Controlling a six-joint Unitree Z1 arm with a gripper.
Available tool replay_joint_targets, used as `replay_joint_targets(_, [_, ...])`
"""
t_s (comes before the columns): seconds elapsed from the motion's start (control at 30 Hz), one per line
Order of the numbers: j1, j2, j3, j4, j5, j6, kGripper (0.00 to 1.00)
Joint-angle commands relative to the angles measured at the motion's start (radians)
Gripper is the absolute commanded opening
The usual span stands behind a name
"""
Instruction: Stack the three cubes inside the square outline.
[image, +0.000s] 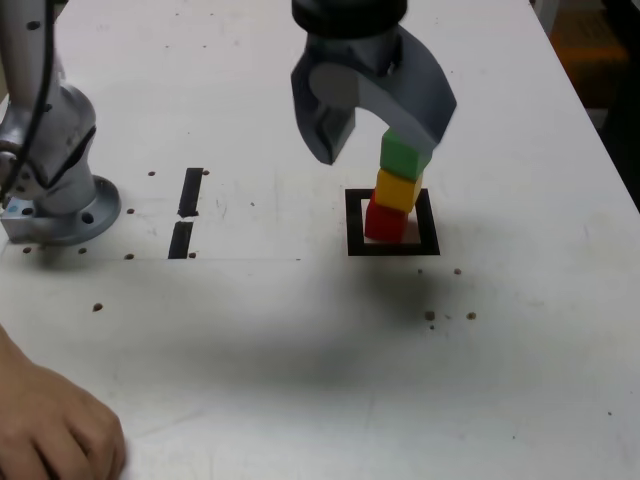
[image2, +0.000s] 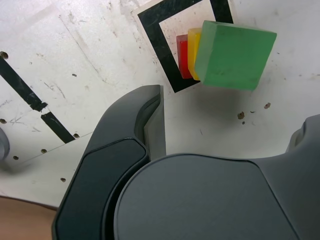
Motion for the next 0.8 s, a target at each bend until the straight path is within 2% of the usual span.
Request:
replay_joint_targets(0.0, [0.001,-0.029,0.011,0.008,-0.001,-0.002,1.00])
replay_joint_targets(0.77, [0.001,-0.090,0.067,0.006,-0.010,-0.006,1.00])
